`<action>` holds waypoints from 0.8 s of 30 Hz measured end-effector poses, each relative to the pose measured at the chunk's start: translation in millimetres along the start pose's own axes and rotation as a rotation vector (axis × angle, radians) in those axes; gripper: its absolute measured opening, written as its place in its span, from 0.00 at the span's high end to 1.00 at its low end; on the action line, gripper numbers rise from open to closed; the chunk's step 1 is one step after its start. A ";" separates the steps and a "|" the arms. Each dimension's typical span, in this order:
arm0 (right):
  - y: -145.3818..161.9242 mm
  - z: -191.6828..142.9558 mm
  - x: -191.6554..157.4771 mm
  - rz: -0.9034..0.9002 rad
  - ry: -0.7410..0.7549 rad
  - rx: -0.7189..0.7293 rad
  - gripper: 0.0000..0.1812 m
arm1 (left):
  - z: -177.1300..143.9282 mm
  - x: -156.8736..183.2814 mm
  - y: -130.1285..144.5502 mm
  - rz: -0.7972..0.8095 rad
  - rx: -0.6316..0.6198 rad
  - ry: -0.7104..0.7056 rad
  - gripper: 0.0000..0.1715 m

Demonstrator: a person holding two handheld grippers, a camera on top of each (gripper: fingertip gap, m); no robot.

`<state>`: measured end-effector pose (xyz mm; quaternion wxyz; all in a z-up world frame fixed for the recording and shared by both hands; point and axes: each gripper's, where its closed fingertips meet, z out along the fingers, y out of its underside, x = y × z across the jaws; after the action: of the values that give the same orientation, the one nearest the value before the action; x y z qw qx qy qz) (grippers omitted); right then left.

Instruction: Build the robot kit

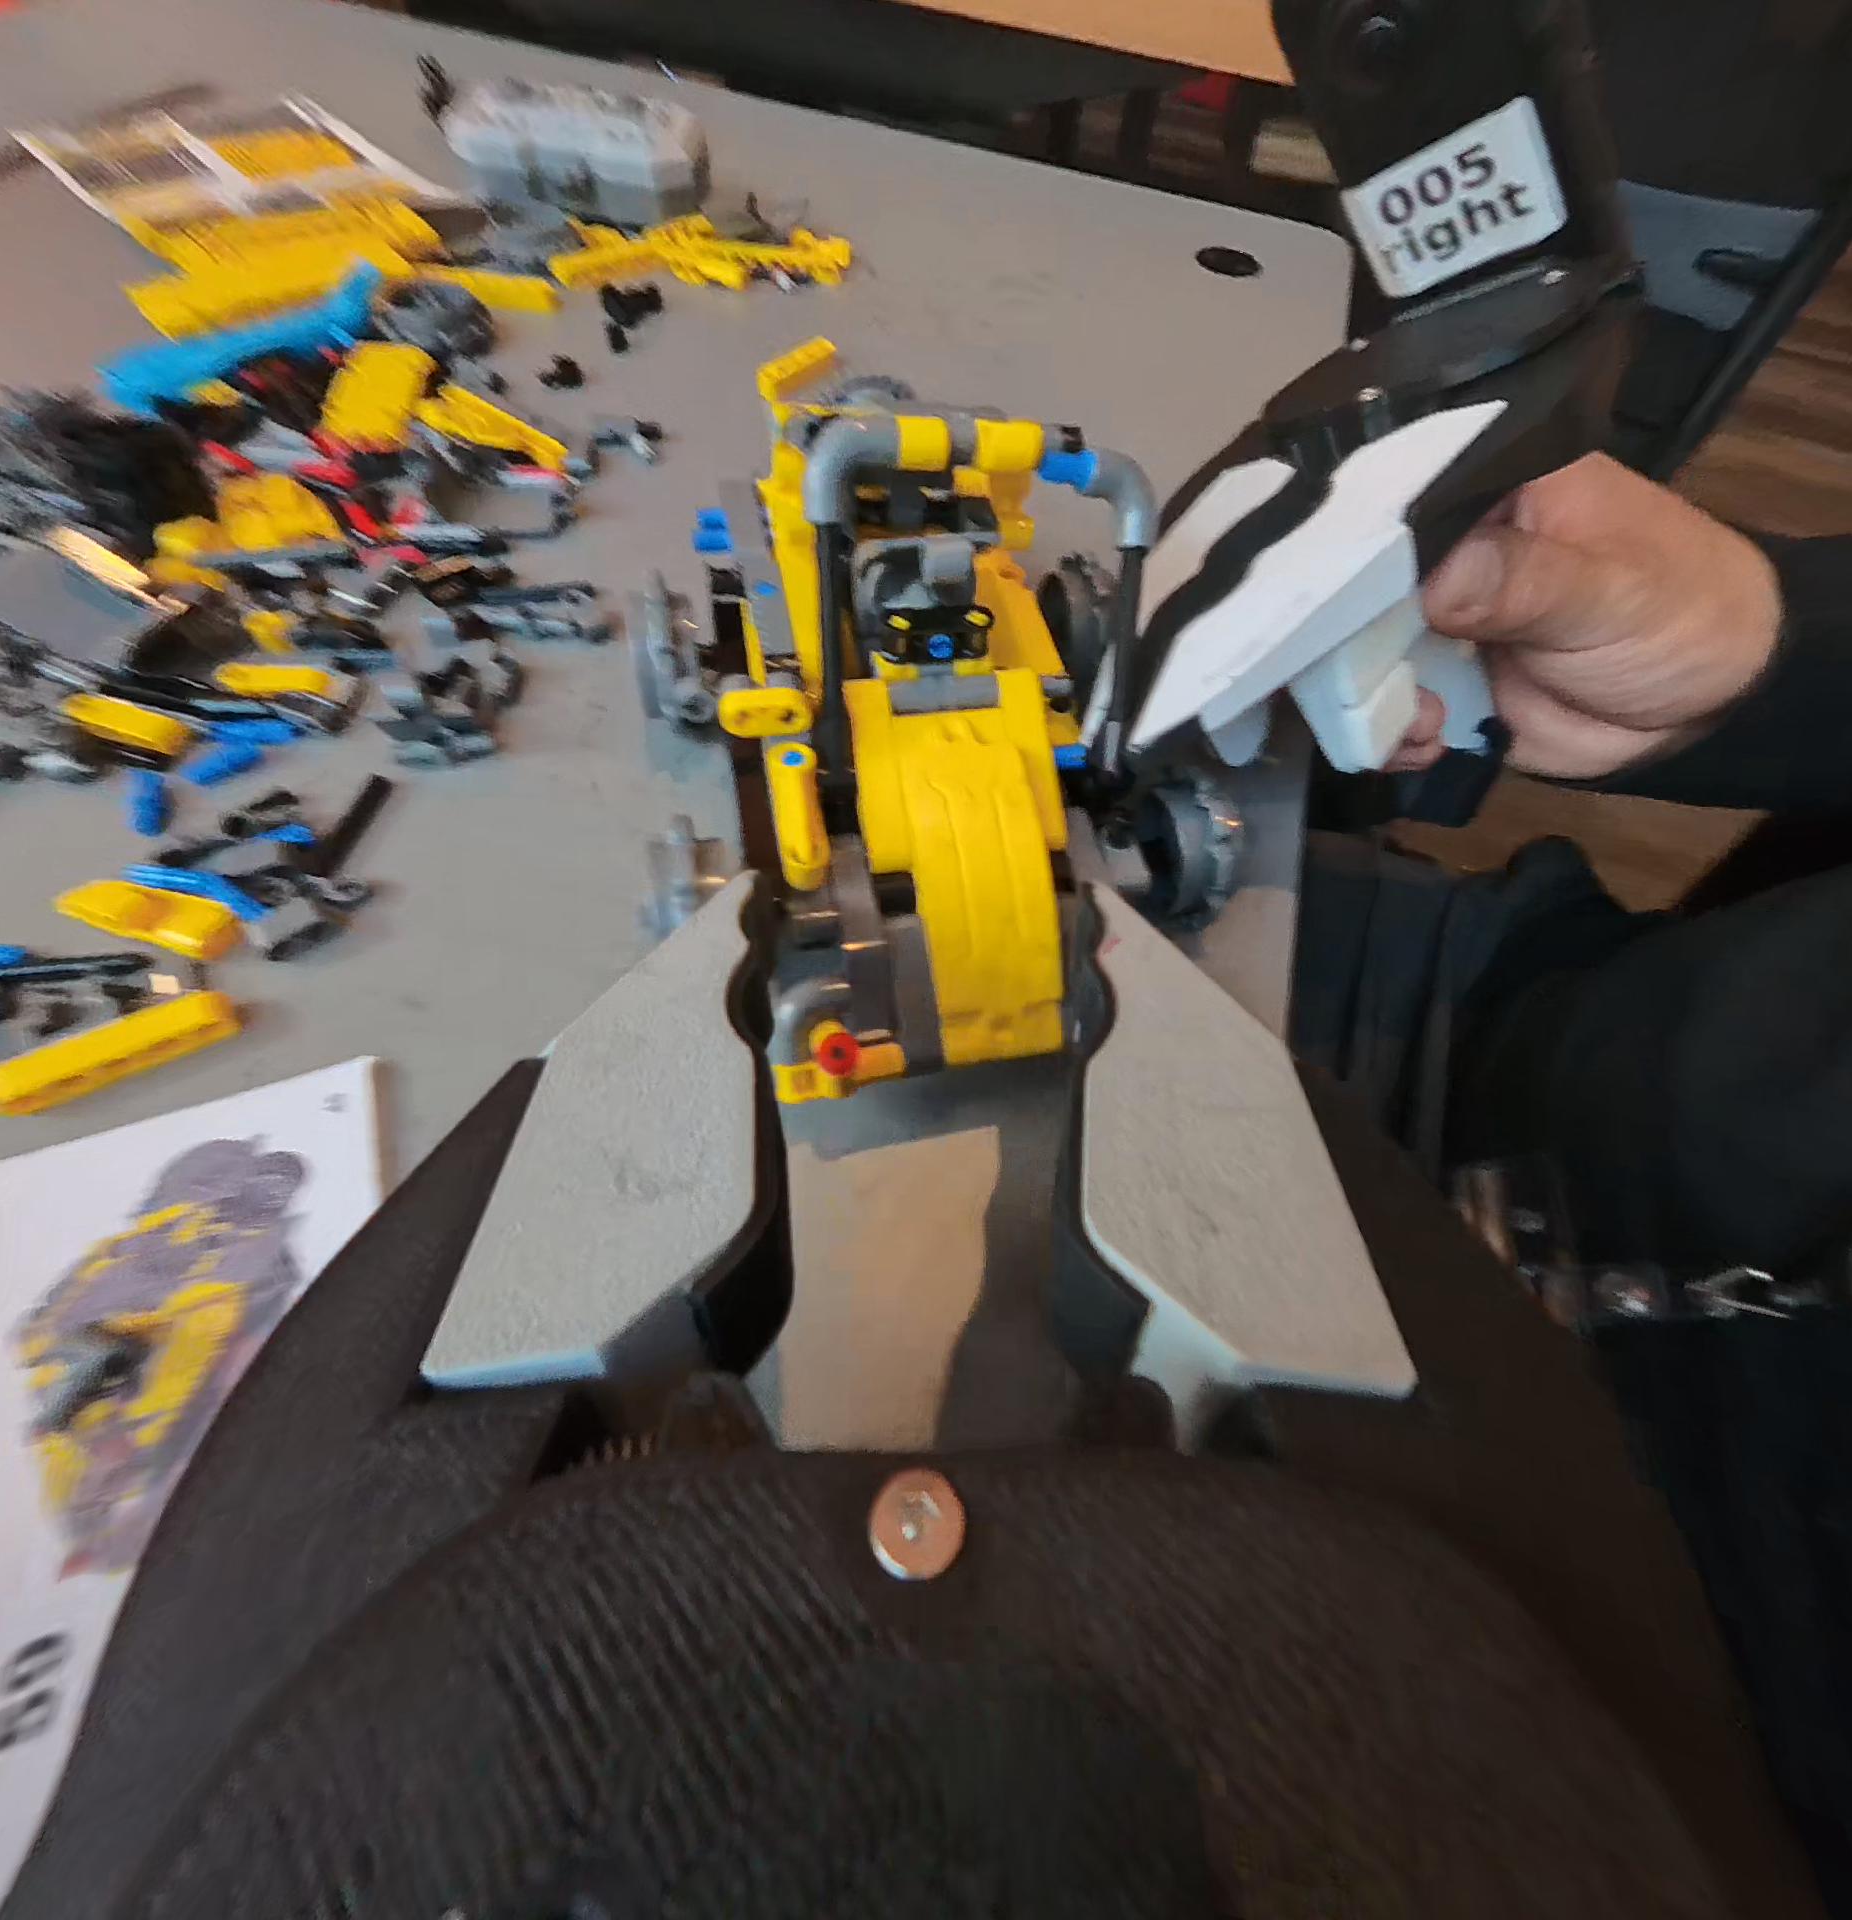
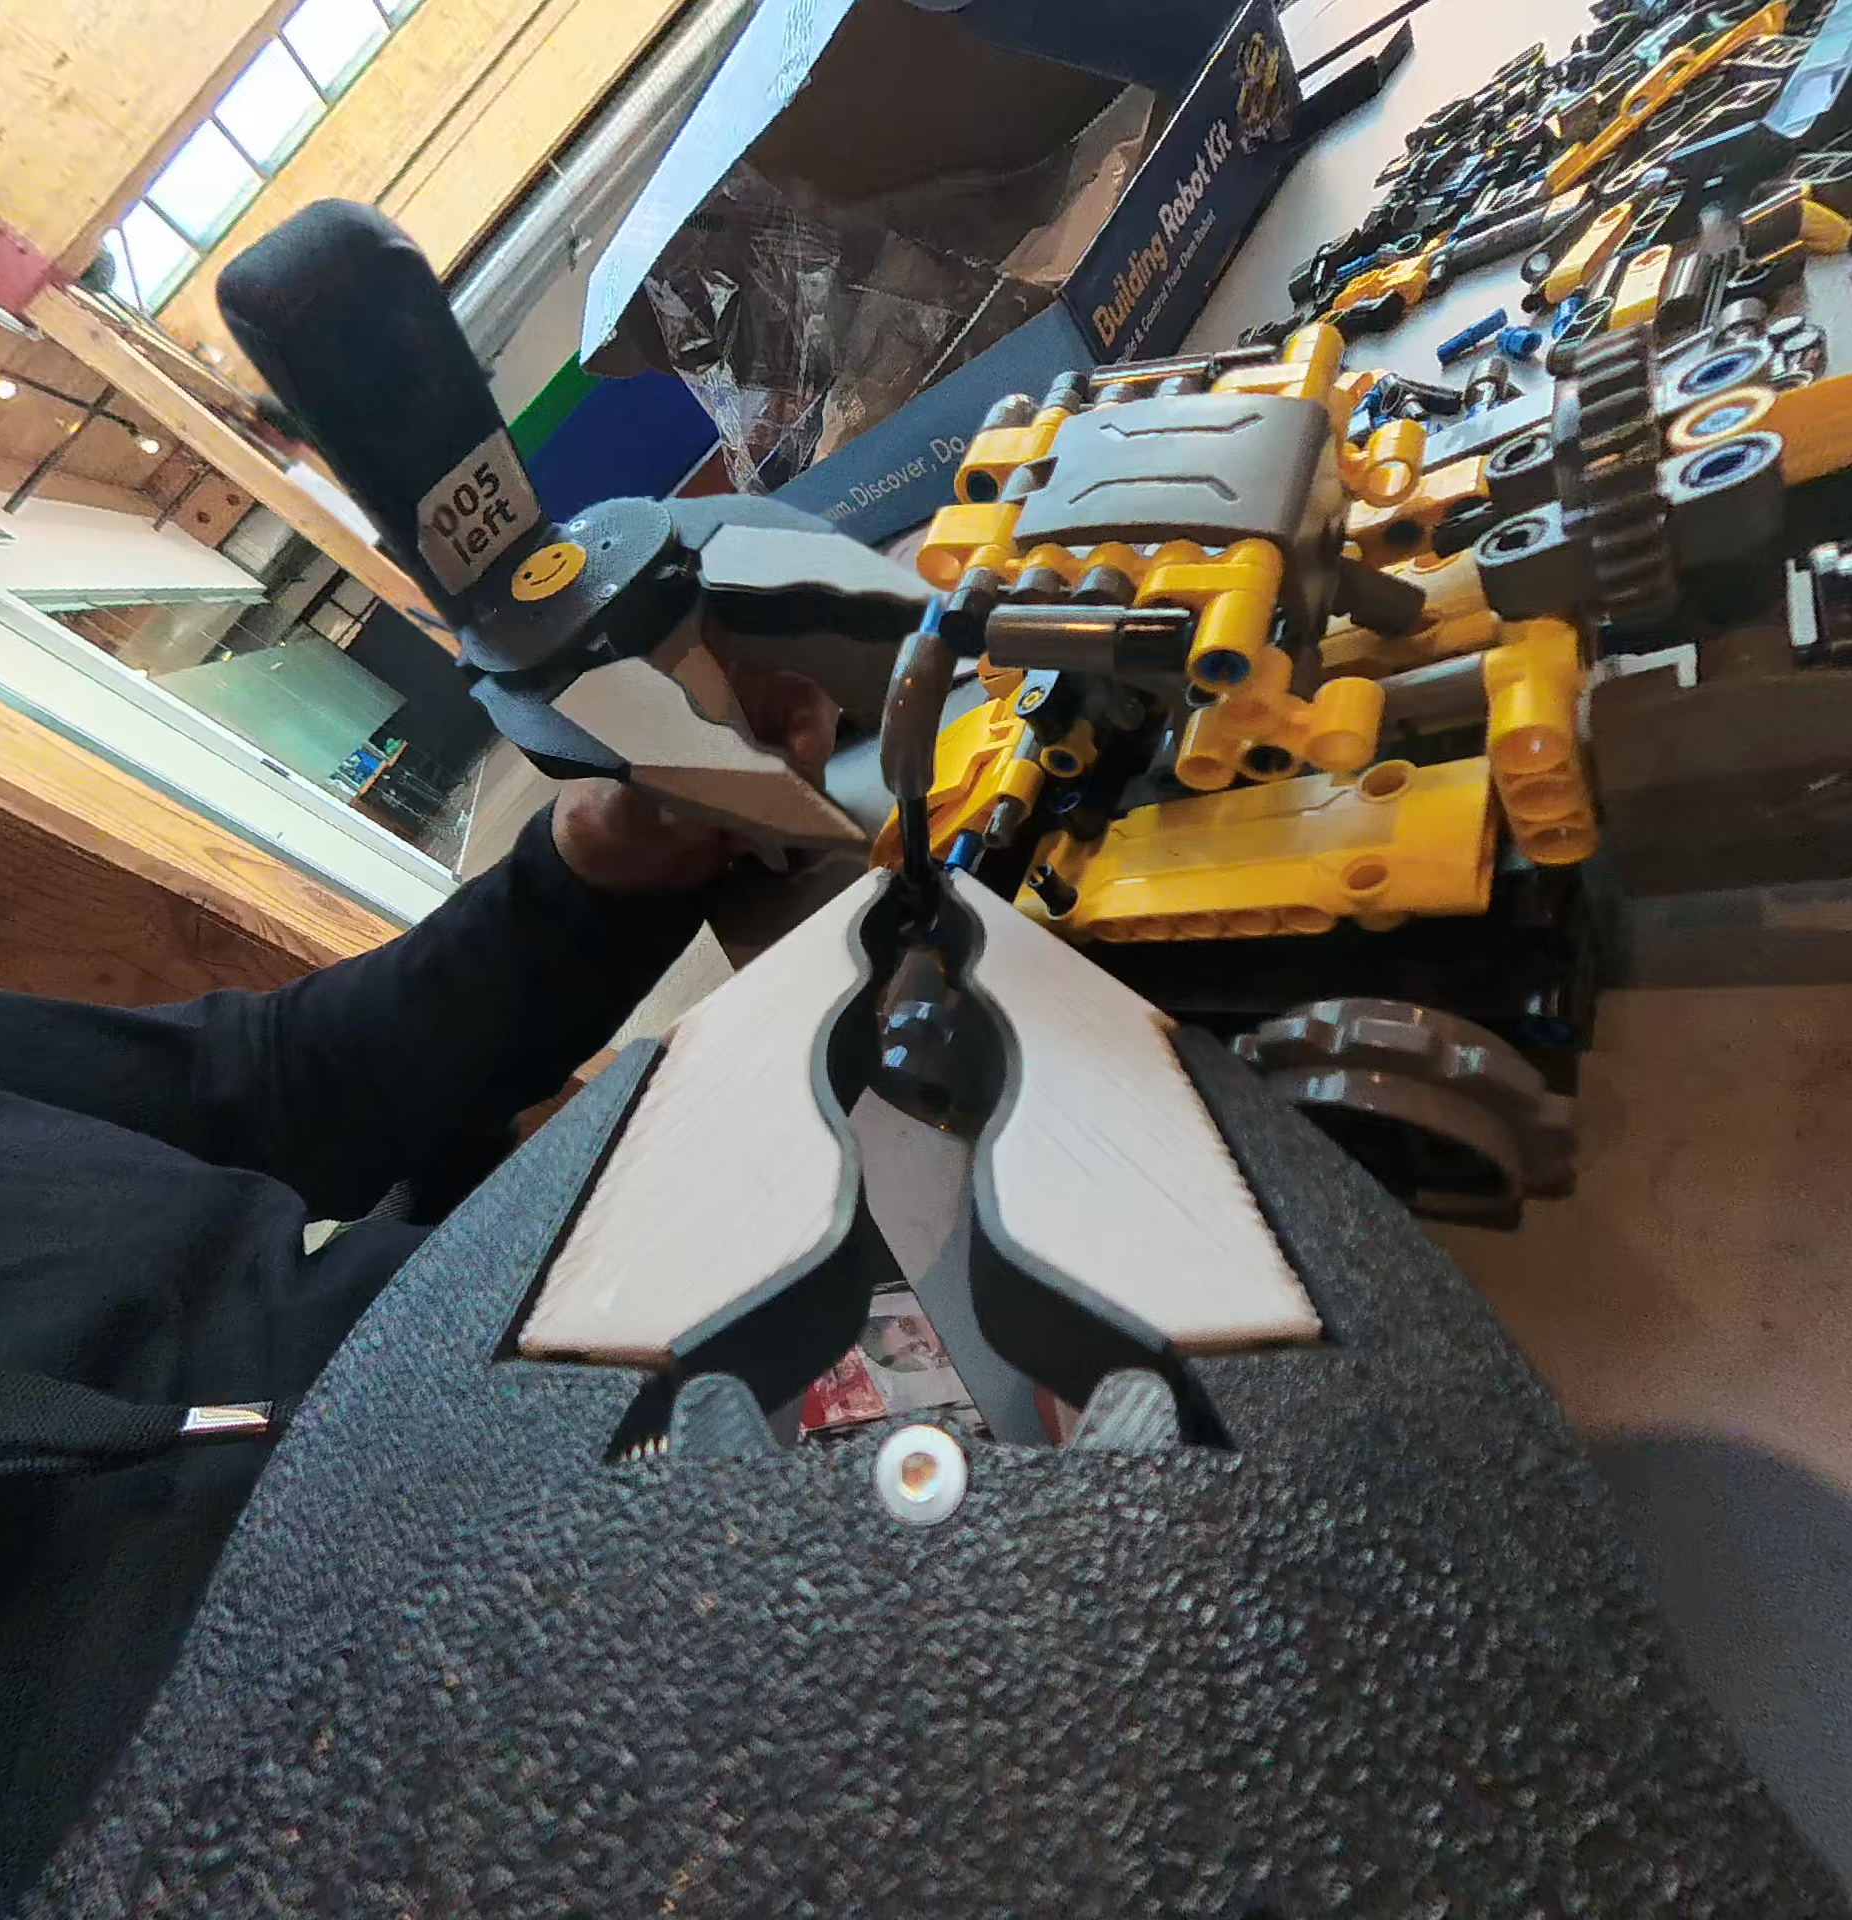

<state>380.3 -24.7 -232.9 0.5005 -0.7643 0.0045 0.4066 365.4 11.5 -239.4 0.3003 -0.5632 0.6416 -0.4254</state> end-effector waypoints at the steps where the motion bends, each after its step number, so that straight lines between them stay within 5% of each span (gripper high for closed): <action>1: 0.3 -0.2 0.3 0.001 0.001 -0.006 0.96 | 2.5 4.4 3.4 -0.030 -0.025 0.029 0.67; 13: 5.5 -9.6 0.5 0.003 -0.016 -0.037 0.96 | 4.6 18.0 9.2 -0.055 -0.058 0.028 0.69; 20: 8.5 -19.4 -5.1 -0.041 -0.038 -0.049 0.96 | -13.8 12.6 -12.7 -0.049 0.116 -0.041 0.80; 24: 0.9 -24.1 -16.0 -0.041 -0.086 -0.013 0.96 | -5.3 42.4 -10.7 0.018 0.036 0.040 0.78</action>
<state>384.1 -50.1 -219.5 0.5037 -0.7492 -0.0353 0.4287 358.0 -28.8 -223.5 0.3011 -0.5435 0.6448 -0.4453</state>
